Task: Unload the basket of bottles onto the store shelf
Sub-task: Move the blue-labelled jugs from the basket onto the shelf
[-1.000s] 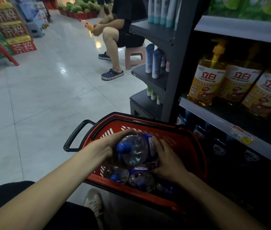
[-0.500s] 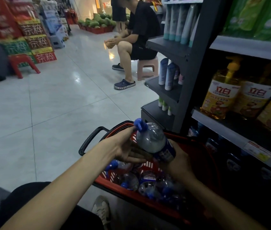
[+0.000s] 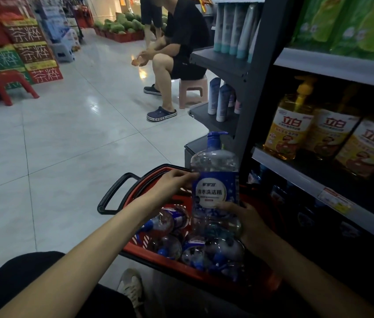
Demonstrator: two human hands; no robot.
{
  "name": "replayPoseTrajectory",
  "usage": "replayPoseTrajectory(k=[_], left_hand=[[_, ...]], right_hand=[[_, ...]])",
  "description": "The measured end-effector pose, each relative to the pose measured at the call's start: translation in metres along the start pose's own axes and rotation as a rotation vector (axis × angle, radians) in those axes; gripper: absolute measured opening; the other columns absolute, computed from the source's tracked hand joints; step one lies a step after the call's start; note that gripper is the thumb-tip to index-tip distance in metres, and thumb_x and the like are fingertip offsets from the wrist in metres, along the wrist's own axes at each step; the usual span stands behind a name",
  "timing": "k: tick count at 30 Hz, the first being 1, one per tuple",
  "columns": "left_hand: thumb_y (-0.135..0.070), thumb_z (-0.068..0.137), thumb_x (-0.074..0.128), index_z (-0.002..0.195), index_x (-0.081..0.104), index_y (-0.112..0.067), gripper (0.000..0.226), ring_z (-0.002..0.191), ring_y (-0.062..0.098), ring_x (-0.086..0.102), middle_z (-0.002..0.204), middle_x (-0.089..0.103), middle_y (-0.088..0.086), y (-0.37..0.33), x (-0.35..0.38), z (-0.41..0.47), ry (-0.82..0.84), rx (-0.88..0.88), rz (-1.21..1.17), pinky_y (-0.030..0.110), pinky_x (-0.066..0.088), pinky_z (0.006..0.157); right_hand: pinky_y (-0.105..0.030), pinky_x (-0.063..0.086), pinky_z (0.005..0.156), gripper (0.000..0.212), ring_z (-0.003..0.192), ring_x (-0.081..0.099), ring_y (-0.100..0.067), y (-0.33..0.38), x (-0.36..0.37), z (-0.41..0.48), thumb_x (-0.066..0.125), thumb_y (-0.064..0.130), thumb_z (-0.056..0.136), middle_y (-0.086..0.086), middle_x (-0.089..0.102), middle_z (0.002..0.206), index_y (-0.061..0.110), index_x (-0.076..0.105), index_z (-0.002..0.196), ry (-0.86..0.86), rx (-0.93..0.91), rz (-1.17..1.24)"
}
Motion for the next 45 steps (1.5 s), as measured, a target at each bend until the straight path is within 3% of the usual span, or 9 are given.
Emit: replayPoseTrajectory(k=[5, 12, 17, 22, 25, 29, 33, 43, 45], left_hand=[[-0.046, 0.075, 0.089, 0.135, 0.060, -0.028, 0.069, 0.110, 0.022, 0.074, 0.123, 0.074, 0.002, -0.018, 0.030, -0.009, 0.263, 0.114, -0.055, 0.048, 0.058, 0.100], [-0.029, 0.063, 0.092, 0.132, 0.057, -0.022, 0.078, 0.102, 0.019, 0.076, 0.118, 0.074, 0.005, -0.025, 0.080, -0.019, 0.227, 0.164, -0.116, 0.046, 0.062, 0.092], [-0.016, 0.077, 0.088, 0.133, 0.057, -0.022, 0.064, 0.107, 0.019, 0.074, 0.123, 0.072, 0.006, -0.039, 0.119, -0.031, 0.272, 0.236, -0.110, 0.041, 0.063, 0.091], [-0.007, 0.079, 0.083, 0.133, 0.057, -0.021, 0.062, 0.107, 0.019, 0.075, 0.117, 0.076, -0.001, -0.068, 0.164, -0.046, 0.337, 0.360, -0.149, 0.034, 0.063, 0.083], [-0.006, 0.072, 0.085, 0.132, 0.056, -0.023, 0.069, 0.105, 0.014, 0.075, 0.114, 0.076, 0.000, -0.087, 0.197, -0.050, 0.363, 0.441, -0.107, 0.030, 0.063, 0.078], [-0.008, 0.070, 0.090, 0.138, 0.050, -0.029, 0.082, 0.108, 0.008, 0.072, 0.124, 0.067, -0.004, -0.105, 0.243, -0.048, 0.365, 0.542, 0.023, 0.028, 0.063, 0.076], [-0.023, 0.064, 0.099, 0.141, 0.049, -0.032, 0.093, 0.116, 0.003, 0.066, 0.130, 0.065, -0.018, -0.116, 0.290, -0.049, 0.344, 0.682, 0.147, 0.037, 0.063, 0.090], [-0.019, 0.064, 0.099, 0.138, 0.049, -0.031, 0.090, 0.116, -0.006, 0.063, 0.125, 0.063, -0.026, -0.157, 0.401, -0.057, 0.445, 0.915, 0.154, 0.019, 0.057, 0.092], [-0.016, 0.066, 0.098, 0.140, 0.049, -0.019, 0.088, 0.117, 0.004, 0.065, 0.127, 0.066, -0.014, -0.159, 0.423, -0.050, 0.449, 0.922, 0.145, 0.028, 0.060, 0.093]], right_hand=[[-0.046, 0.057, 0.087, 0.043, 0.107, 0.073, -0.030, 0.028, -0.017, -0.025, 0.076, 0.029, 0.084, -0.015, 0.075, 0.117, 0.013, 0.069, 0.124, 0.097, -0.034, -0.015], [-0.019, 0.059, 0.075, 0.058, 0.104, 0.072, -0.004, 0.047, -0.058, -0.053, 0.081, 0.001, 0.079, 0.017, 0.076, 0.111, 0.032, 0.059, 0.123, 0.090, -0.189, -0.331], [-0.048, 0.053, 0.105, 0.068, 0.125, 0.064, -0.016, 0.050, -0.092, -0.077, 0.087, 0.008, 0.079, 0.005, 0.070, 0.132, 0.033, 0.059, 0.136, 0.057, -0.231, -0.375], [-0.038, 0.055, 0.102, 0.091, 0.127, 0.062, -0.014, 0.065, -0.120, -0.107, 0.094, 0.037, 0.068, 0.006, 0.066, 0.137, 0.026, 0.049, 0.146, -0.075, -0.375, -0.367], [-0.025, 0.058, 0.091, 0.082, 0.116, 0.067, -0.005, 0.073, -0.148, -0.122, 0.094, 0.018, 0.067, 0.012, 0.071, 0.123, 0.009, 0.052, 0.137, -0.209, -0.435, -0.432], [-0.028, 0.060, 0.085, 0.061, 0.108, 0.072, -0.017, 0.068, -0.190, -0.141, 0.089, -0.007, 0.070, -0.004, 0.073, 0.118, 0.018, 0.063, 0.118, -0.413, -0.485, -0.440], [-0.014, 0.056, 0.072, 0.065, 0.094, 0.070, 0.007, 0.060, -0.222, -0.165, 0.097, 0.008, 0.062, 0.012, 0.073, 0.105, 0.027, 0.063, 0.114, -0.629, -0.497, -0.376], [-0.038, 0.060, 0.093, 0.072, 0.112, 0.070, -0.018, 0.069, -0.303, -0.200, 0.093, 0.006, 0.071, -0.003, 0.073, 0.123, 0.011, 0.059, 0.134, -0.892, -0.653, -0.276], [-0.039, 0.059, 0.095, 0.071, 0.113, 0.070, -0.015, 0.073, -0.318, -0.205, 0.093, 0.009, 0.071, 0.000, 0.073, 0.123, 0.014, 0.059, 0.134, -0.934, -0.663, -0.276]])
Point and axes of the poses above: each hand's wrist, its own z-axis towards the middle knuckle, its own x-axis out of the palm, y = z × x, the point moved 2 cm from there along z, towards the middle knuckle
